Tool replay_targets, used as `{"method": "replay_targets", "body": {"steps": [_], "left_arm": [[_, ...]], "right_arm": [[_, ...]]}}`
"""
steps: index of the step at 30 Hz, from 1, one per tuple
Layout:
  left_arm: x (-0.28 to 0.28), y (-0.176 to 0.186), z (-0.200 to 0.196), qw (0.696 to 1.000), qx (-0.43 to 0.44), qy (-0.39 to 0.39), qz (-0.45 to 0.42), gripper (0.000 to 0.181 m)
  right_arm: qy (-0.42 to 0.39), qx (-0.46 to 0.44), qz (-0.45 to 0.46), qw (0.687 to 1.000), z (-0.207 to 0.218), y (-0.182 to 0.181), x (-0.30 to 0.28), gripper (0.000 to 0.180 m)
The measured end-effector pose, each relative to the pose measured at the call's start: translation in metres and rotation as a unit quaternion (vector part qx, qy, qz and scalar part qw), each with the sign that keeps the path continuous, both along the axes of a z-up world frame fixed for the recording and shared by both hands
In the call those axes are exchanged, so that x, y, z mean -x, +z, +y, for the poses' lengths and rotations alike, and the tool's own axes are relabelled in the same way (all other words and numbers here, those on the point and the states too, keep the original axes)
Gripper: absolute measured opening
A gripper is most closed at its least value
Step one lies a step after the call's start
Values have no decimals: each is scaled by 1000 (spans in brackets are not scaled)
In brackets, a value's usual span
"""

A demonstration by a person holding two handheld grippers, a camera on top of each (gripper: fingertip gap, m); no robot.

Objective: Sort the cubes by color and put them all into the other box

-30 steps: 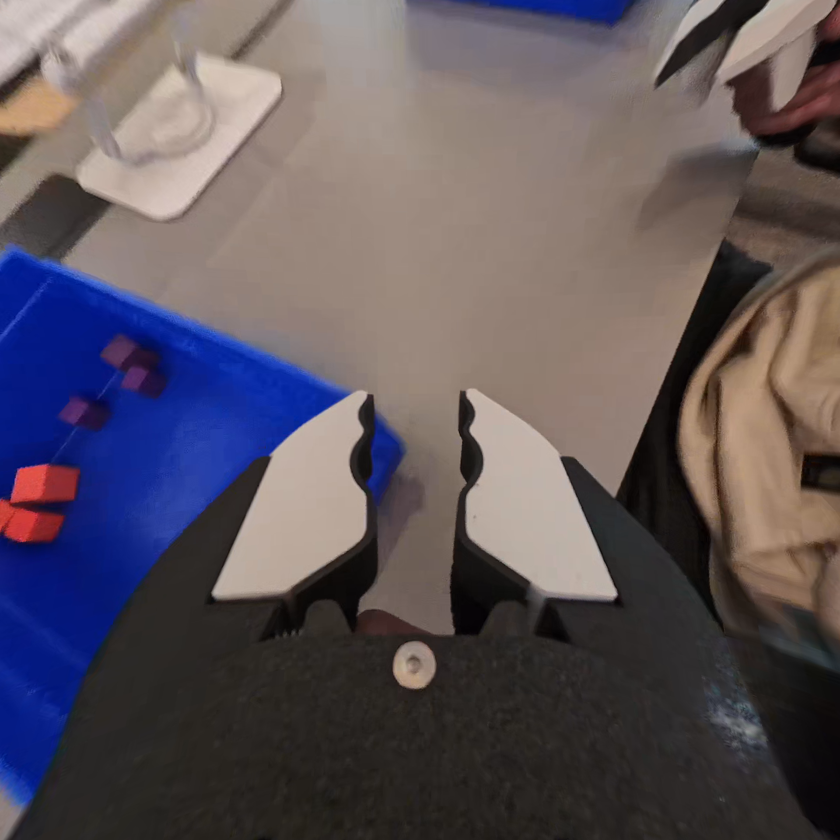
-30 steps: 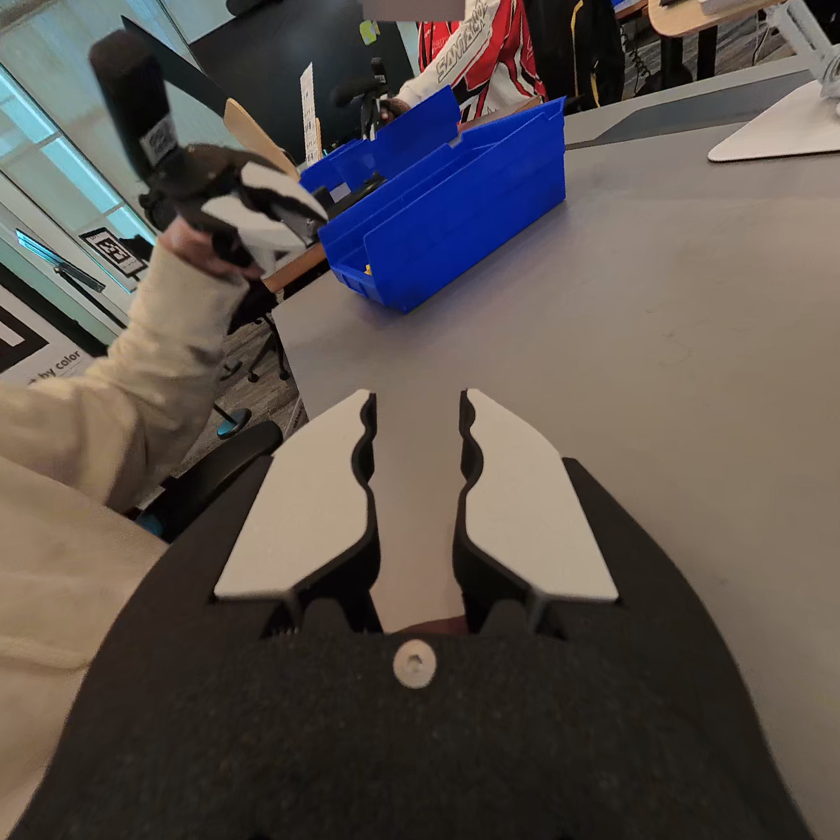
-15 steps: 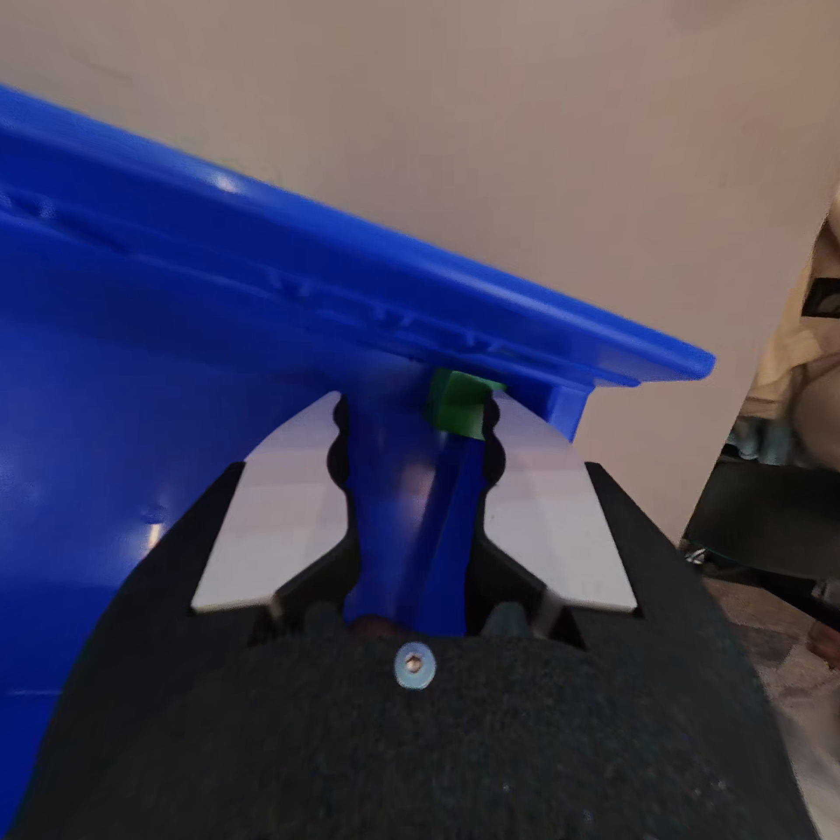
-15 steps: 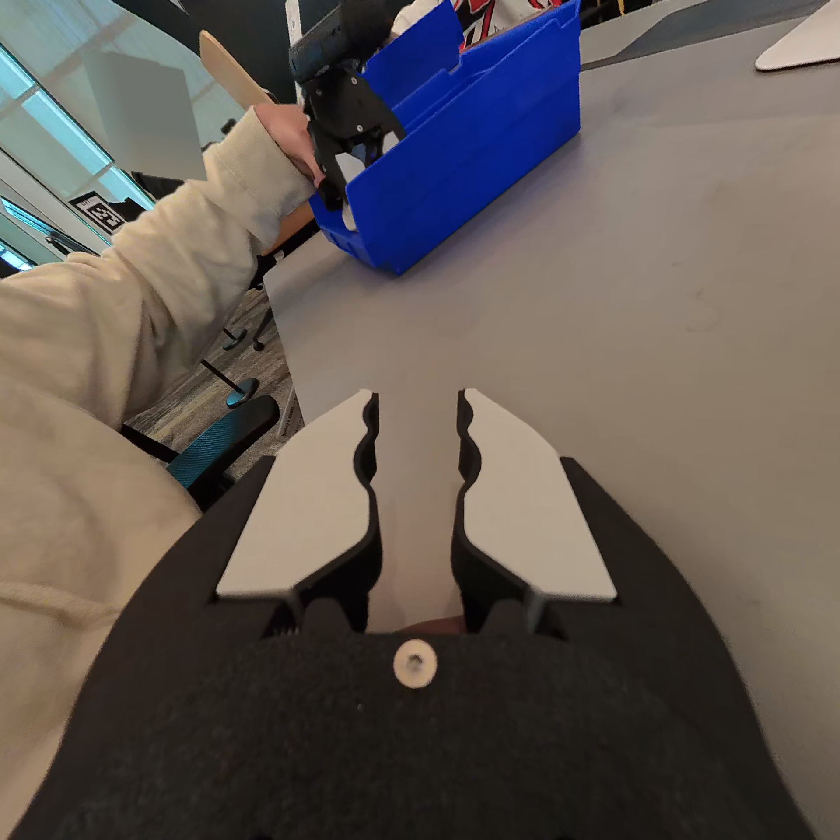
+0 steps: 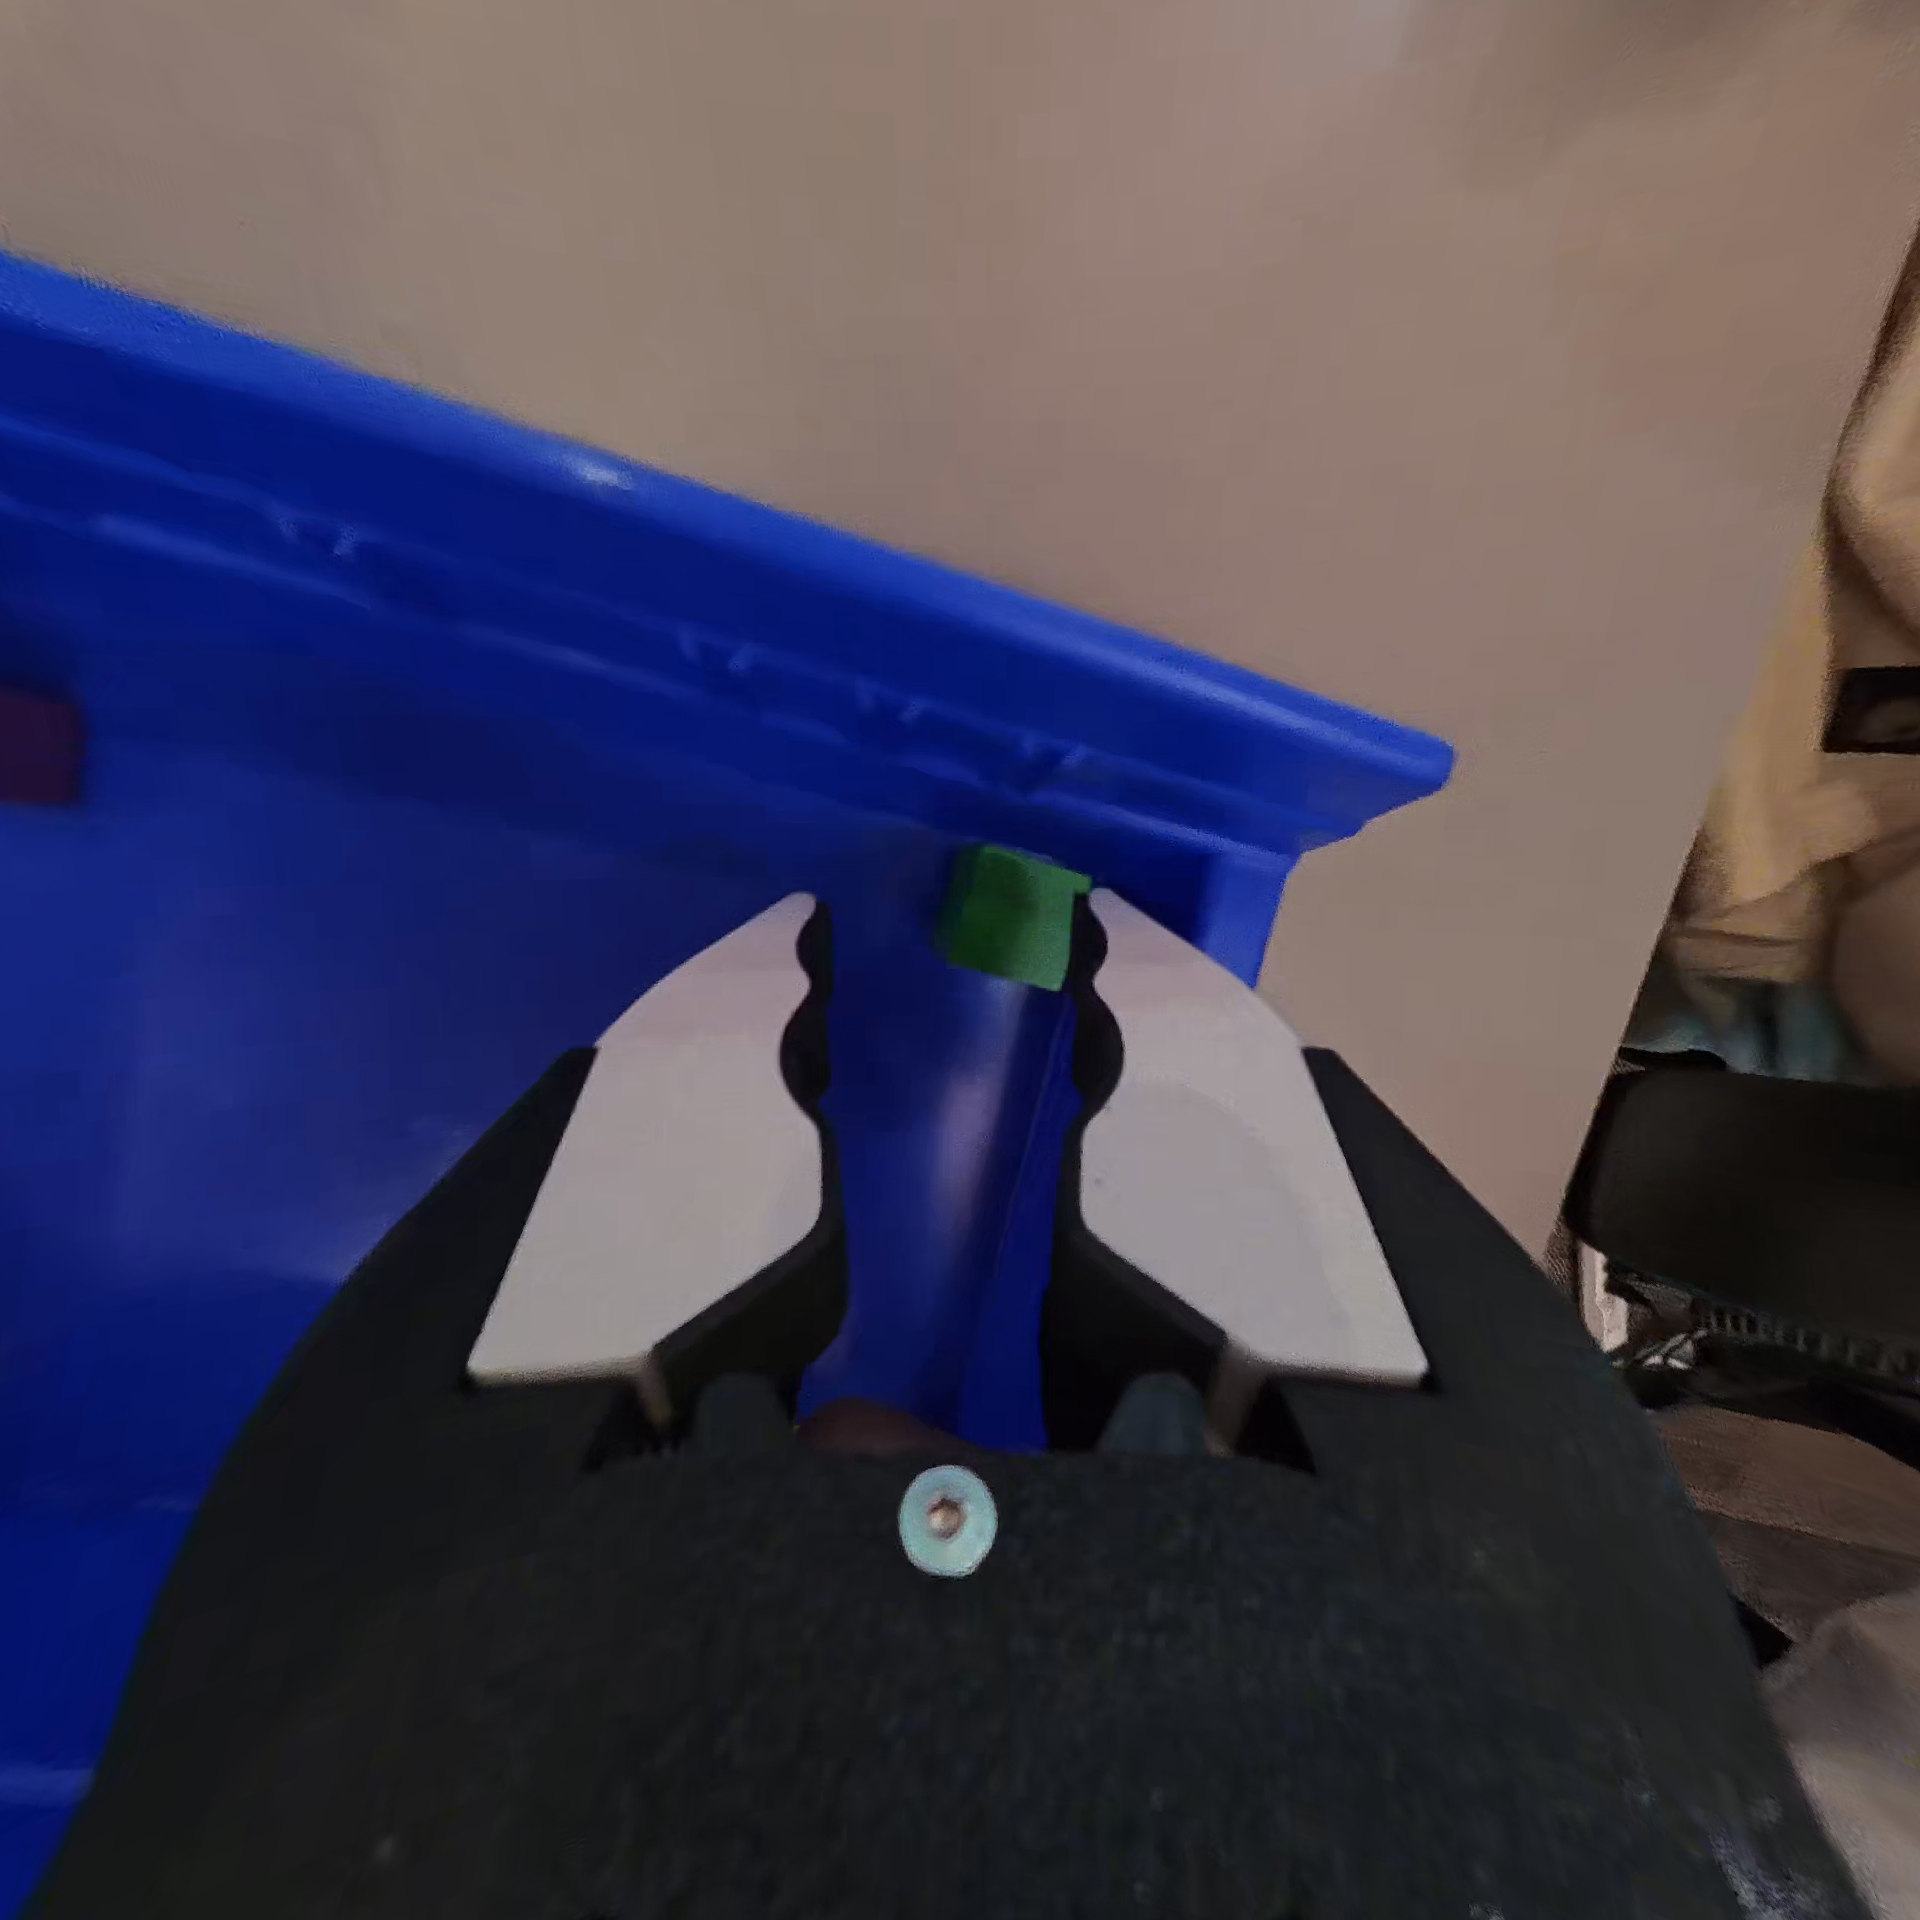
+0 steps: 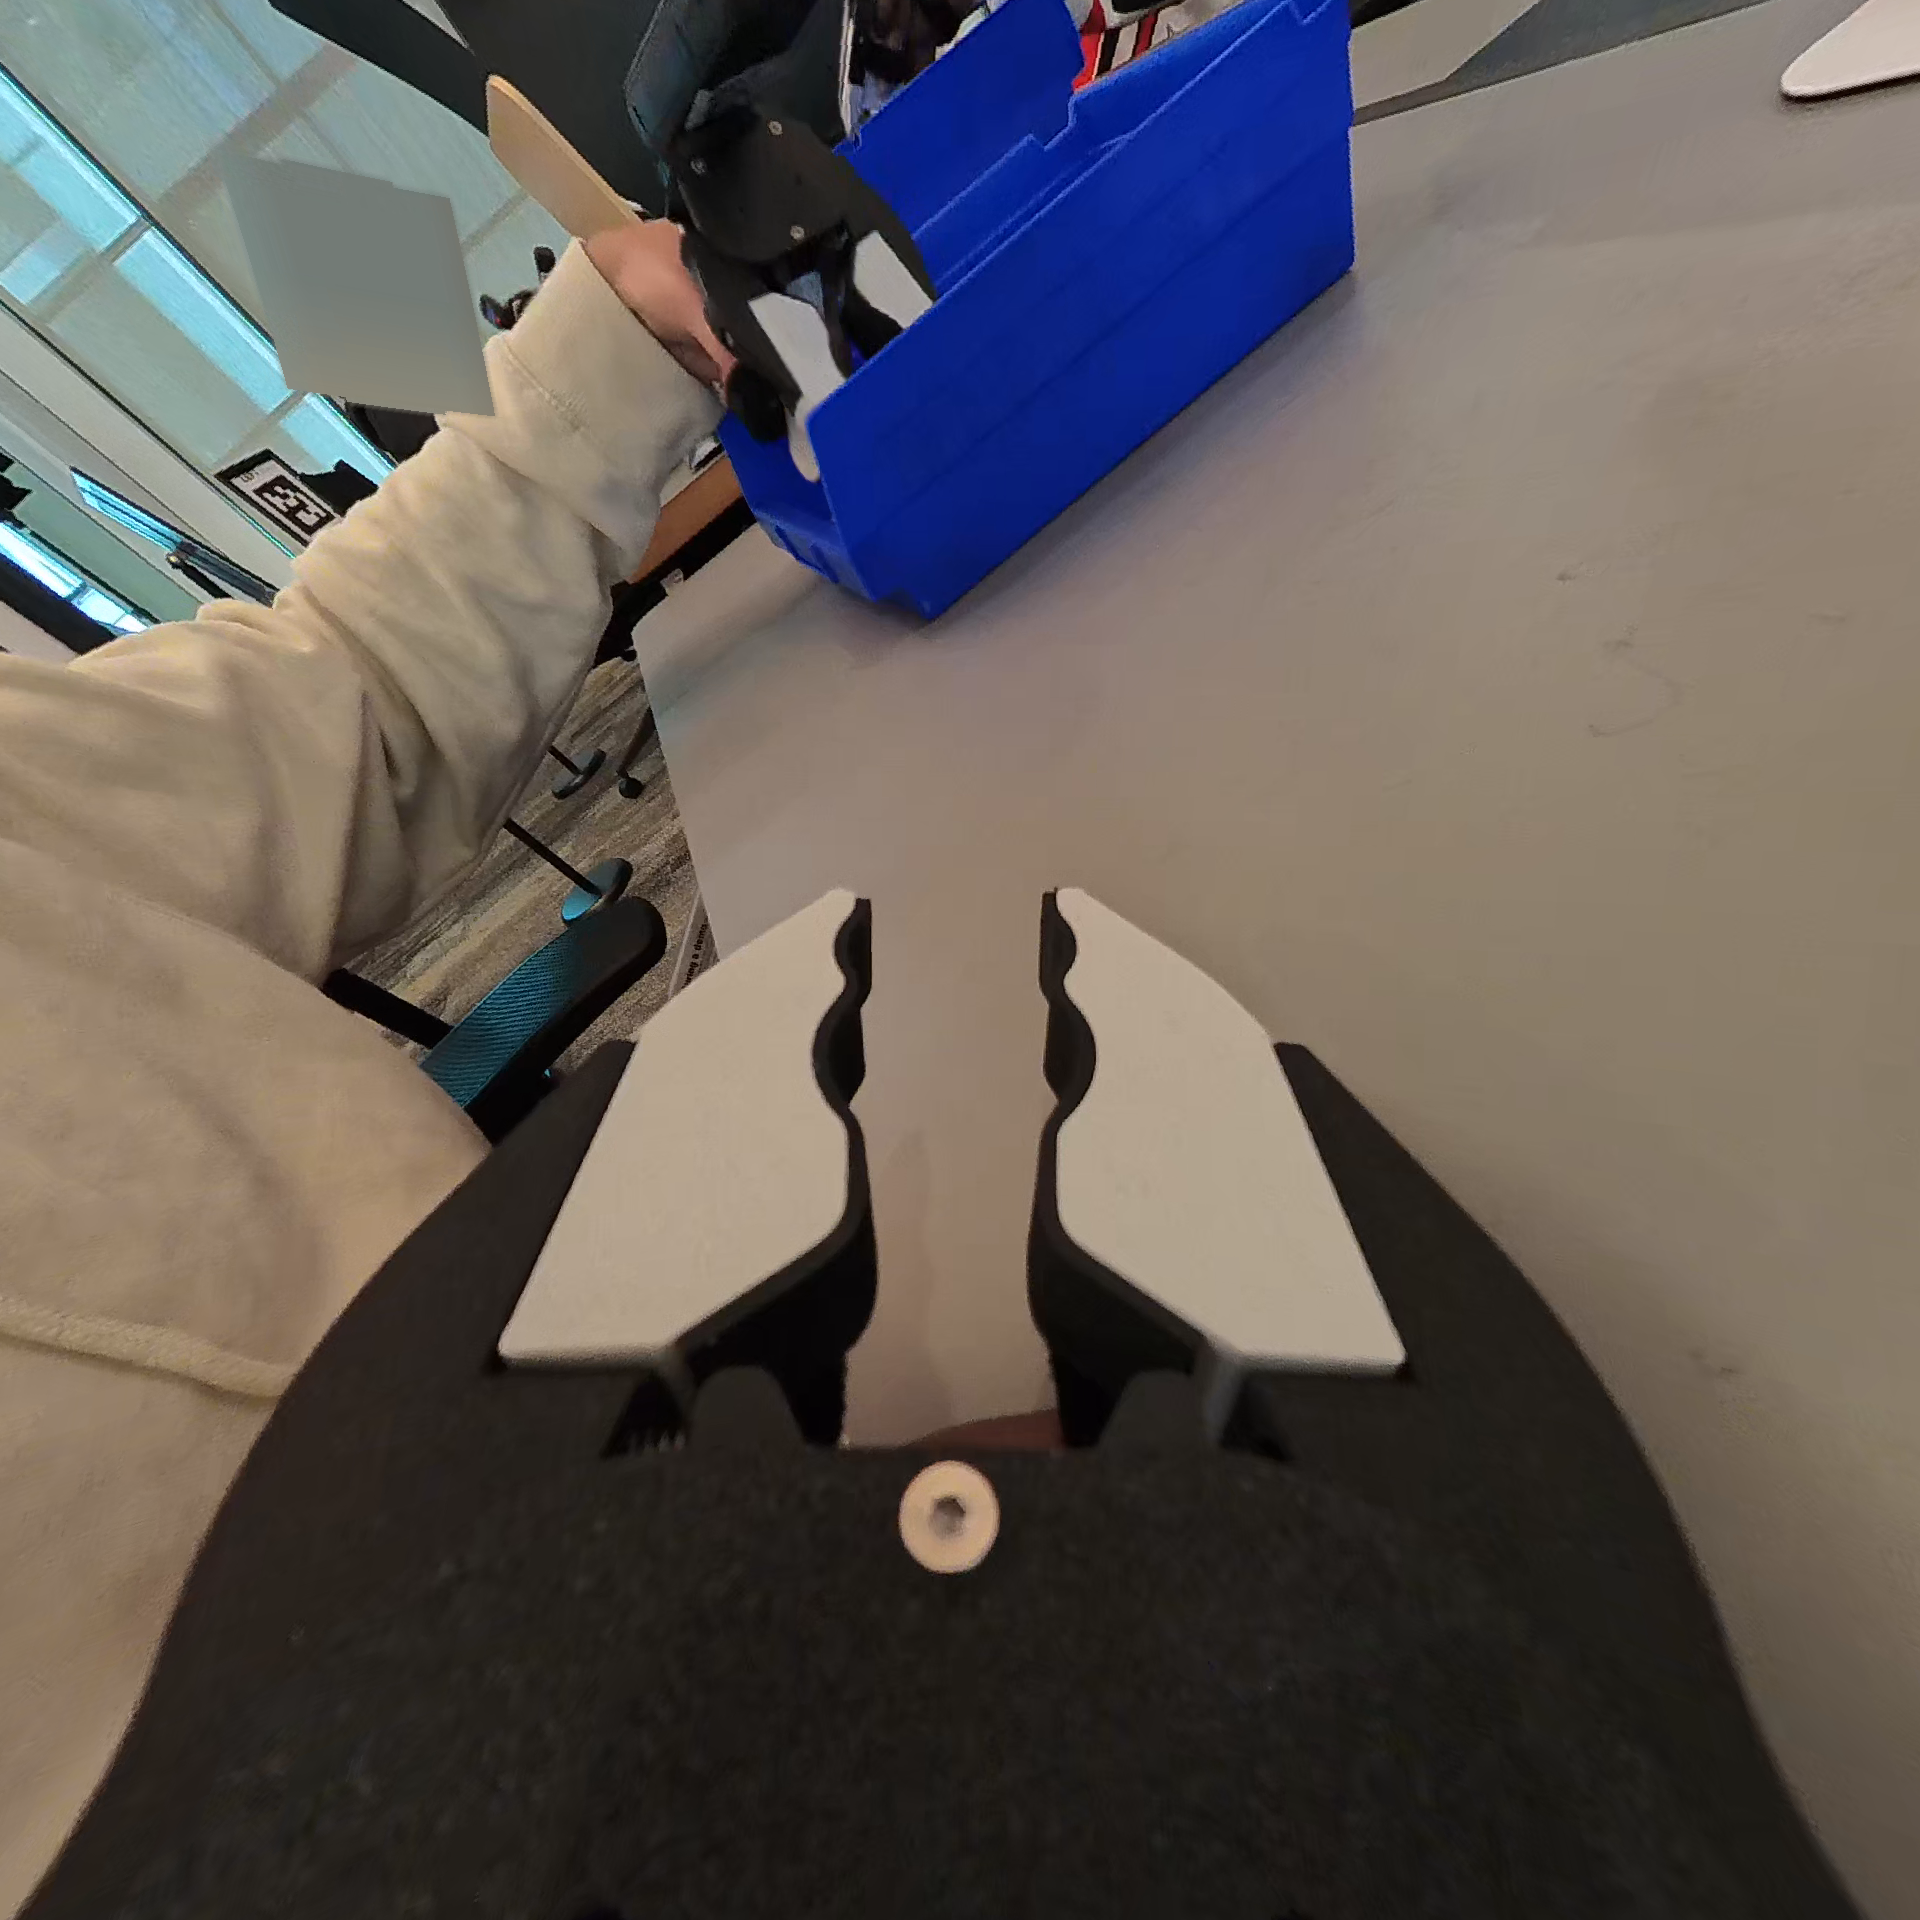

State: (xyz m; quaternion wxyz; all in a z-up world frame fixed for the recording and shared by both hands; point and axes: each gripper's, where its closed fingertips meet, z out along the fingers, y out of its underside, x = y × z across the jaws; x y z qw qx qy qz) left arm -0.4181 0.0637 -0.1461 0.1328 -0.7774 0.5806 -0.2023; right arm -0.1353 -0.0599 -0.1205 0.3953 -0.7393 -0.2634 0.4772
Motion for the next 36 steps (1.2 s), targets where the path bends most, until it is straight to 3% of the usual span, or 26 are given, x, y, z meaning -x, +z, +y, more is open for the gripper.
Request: {"method": "replay_targets", "body": {"steps": [7,11,19,24,29,33,36], "left_arm": [[7,-28,-16,993,93,-18,70,45],[5,-29,-24,985,158,-29,60,33],[15,-24,-2,997,57,-11,45,30],[19,37,21,993,-56,63,-85,30],[7,109,12,933,-170,125,-293,29],[-44,139,-32,896,-190,70,-396,29],[-97,147,-60,885,-181,10,-429,29]], "right_arm": [[12,5,-4,1000,-5,-2,2,31],[17,8,-6,1000,-6,-3,3,31],[20,7,-8,1000,-7,-2,2,31],[4,-7,-9,1000,-1,5,-6,31],[-68,26,76,995,33,33,-30,32],[10,128,212,969,41,66,-9,39],[113,222,295,923,33,86,25,48]]}}
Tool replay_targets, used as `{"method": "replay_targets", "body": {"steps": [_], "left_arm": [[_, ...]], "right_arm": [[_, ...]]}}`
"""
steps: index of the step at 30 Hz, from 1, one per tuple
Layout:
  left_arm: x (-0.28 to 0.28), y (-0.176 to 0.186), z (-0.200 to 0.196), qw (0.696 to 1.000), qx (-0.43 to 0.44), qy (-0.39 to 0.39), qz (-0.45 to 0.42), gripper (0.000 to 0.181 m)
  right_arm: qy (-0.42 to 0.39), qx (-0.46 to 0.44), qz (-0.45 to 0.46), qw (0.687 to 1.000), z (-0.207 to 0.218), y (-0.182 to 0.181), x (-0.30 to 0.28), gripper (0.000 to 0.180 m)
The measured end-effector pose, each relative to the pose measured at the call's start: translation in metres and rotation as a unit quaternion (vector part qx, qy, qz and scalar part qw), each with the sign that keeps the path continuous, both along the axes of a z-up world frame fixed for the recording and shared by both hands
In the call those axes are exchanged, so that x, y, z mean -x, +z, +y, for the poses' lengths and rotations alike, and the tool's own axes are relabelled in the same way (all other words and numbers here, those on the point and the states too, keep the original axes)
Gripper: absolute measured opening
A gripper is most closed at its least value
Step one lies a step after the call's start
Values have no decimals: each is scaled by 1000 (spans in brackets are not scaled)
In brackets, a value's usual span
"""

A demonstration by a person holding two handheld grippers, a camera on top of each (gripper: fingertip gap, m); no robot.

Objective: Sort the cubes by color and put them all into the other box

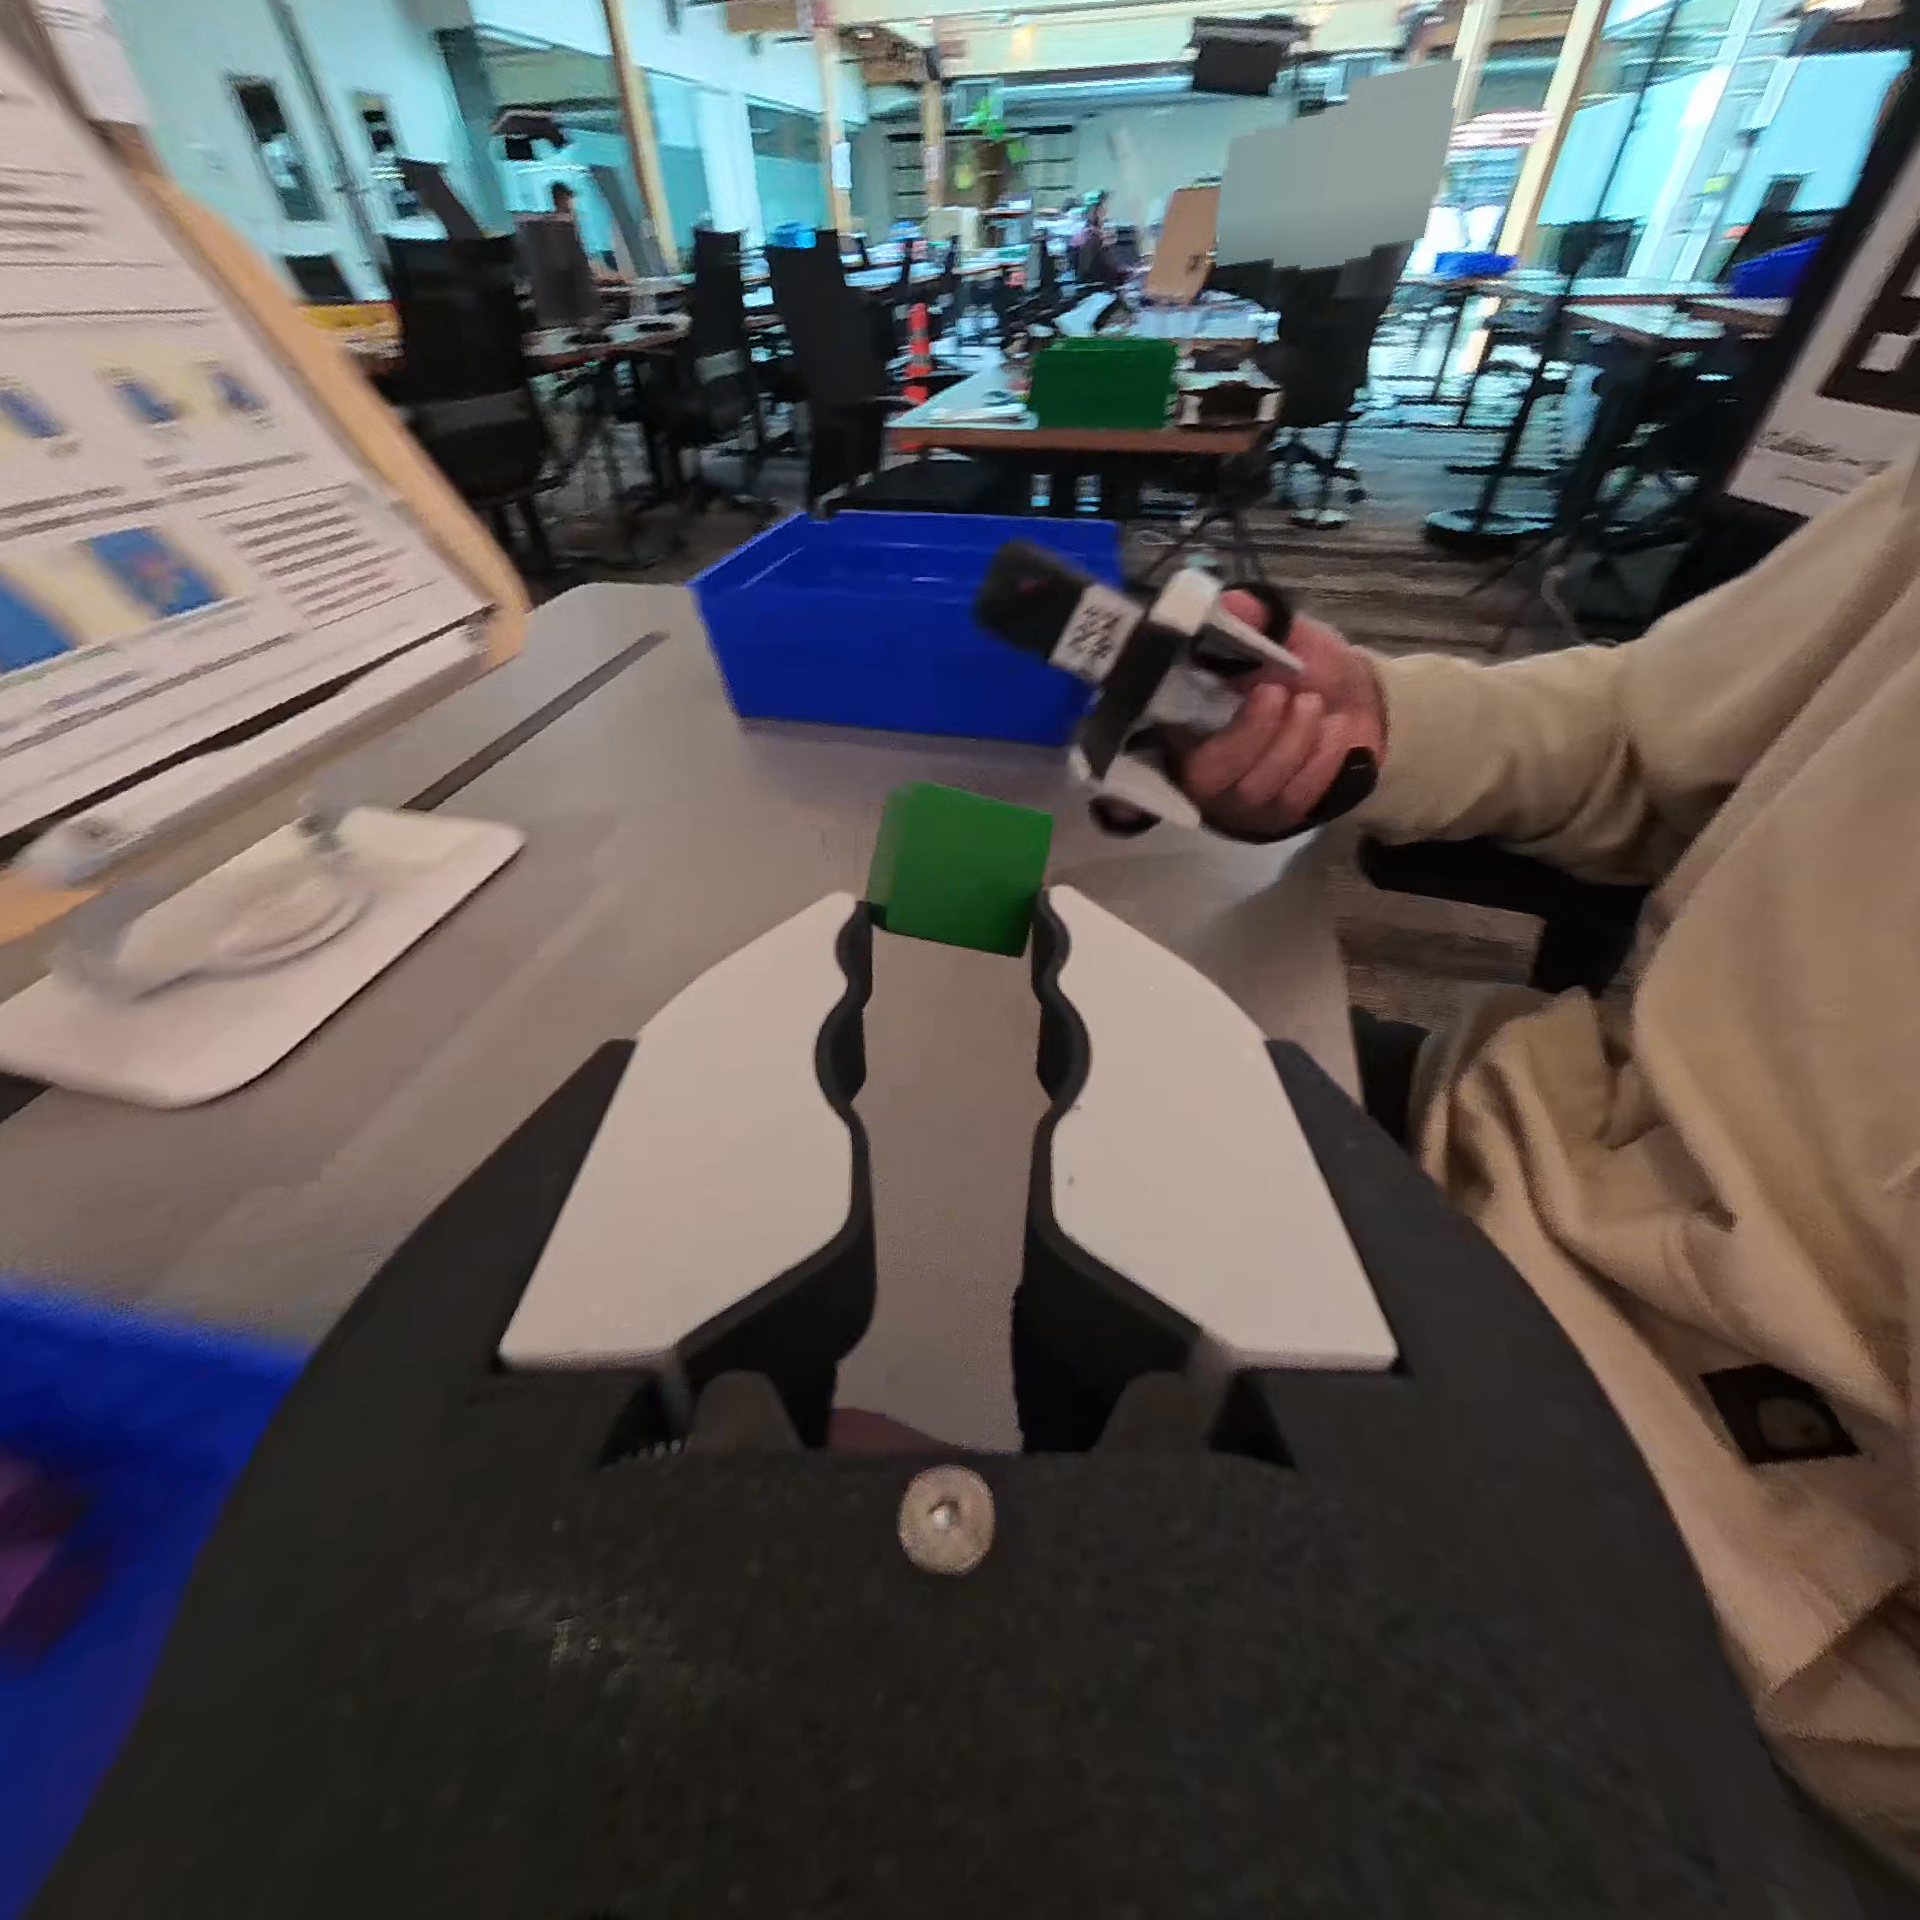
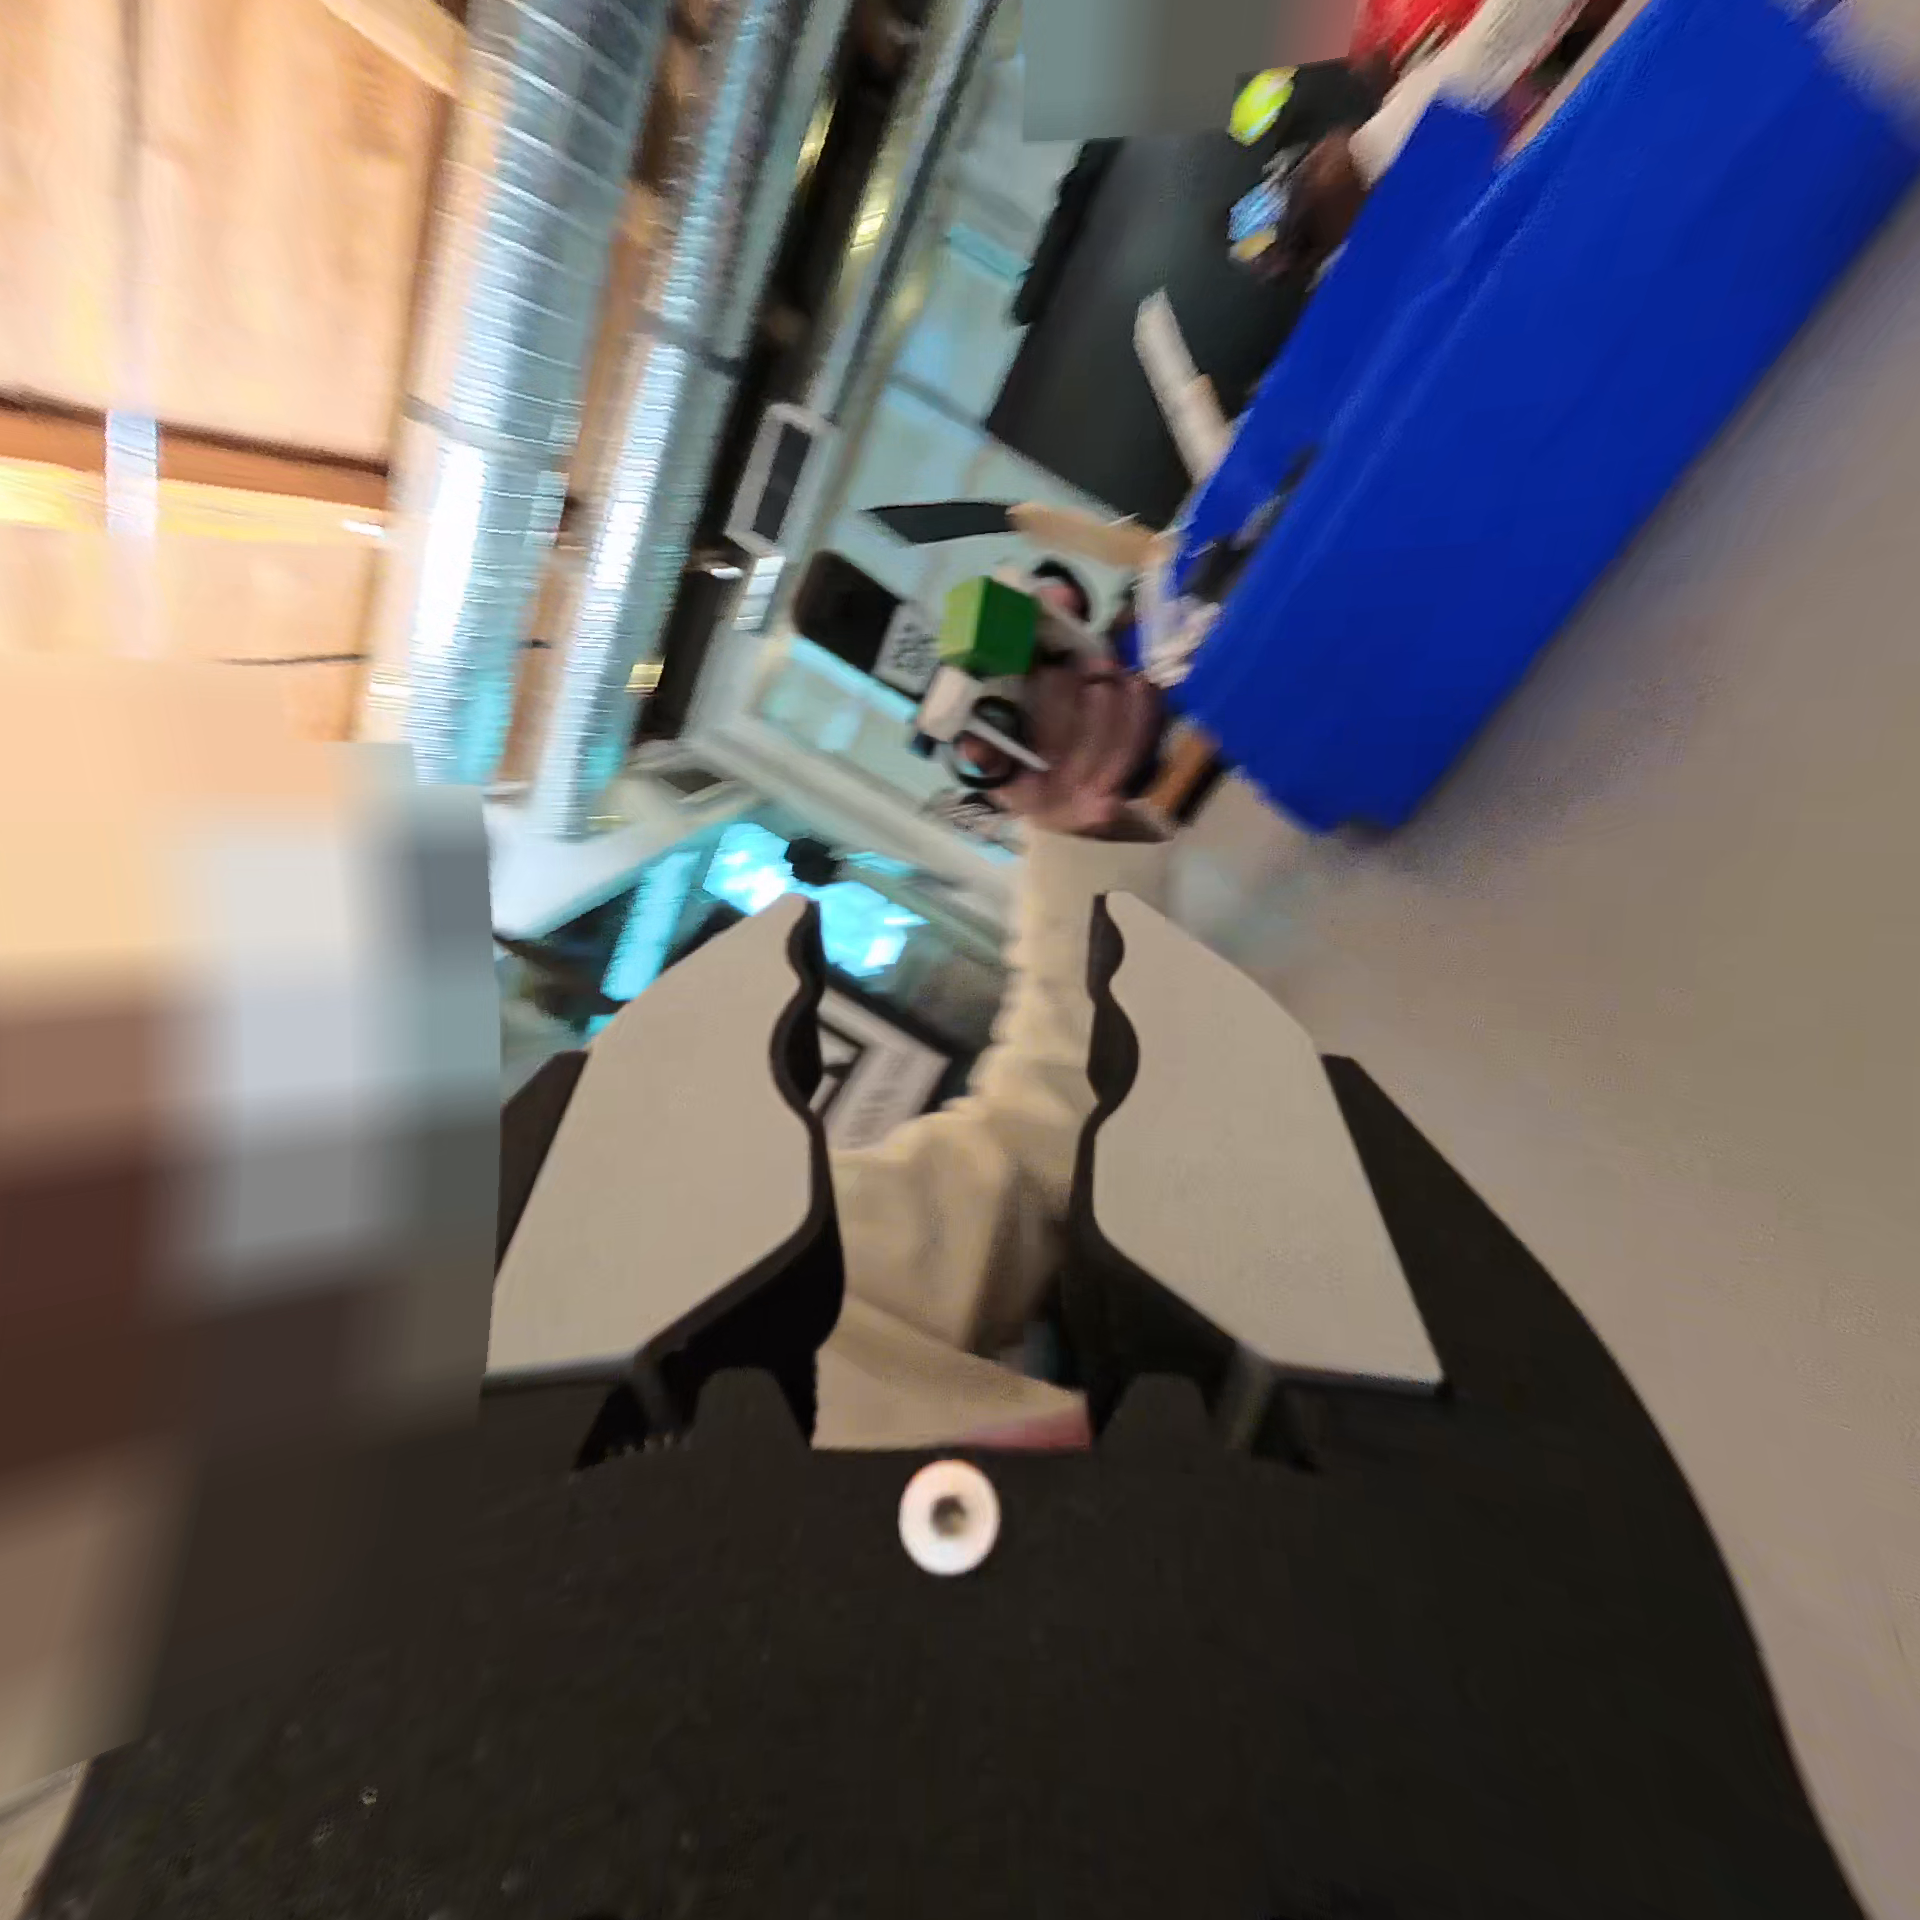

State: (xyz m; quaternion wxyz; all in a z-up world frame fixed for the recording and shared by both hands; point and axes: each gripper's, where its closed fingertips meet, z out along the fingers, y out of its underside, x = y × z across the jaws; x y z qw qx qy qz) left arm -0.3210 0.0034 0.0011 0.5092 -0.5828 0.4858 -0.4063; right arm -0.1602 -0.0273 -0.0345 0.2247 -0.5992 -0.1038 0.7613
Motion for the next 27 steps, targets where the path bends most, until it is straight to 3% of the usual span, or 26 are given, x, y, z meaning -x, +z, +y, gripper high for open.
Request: {"method": "replay_targets", "body": {"steps": [4,8,10,12,14,16,18,22,25,27], "left_arm": [[-67,-6,-19,998,1,-69,13,29],[-112,-23,-31,993,16,-114,37,29],[-129,-35,-30,992,20,-113,49,29],[-142,-40,-32,992,38,-117,39,29],[-150,-48,-33,992,47,-104,45,30],[-151,-55,-37,994,46,-78,58,37],[-145,-61,-43,997,45,-27,63,57],[-125,-77,-65,995,76,63,17,55],[-113,-95,-85,991,106,85,17,55],[-107,-97,-95,991,96,86,29,55]], "right_arm": [[103,66,95,988,-11,17,37,57],[100,82,118,985,-6,15,44,61],[100,86,132,982,-5,15,38,53],[106,73,106,986,-7,4,36,35],[96,67,105,988,-6,0,27,33],[66,61,96,991,-2,-4,16,29],[28,34,72,996,-2,-6,0,29],[-64,-65,-43,995,-13,-11,-37,29],[-149,-164,-130,966,-14,9,-81,29],[-239,-233,-225,915,4,28,-131,29]]}}
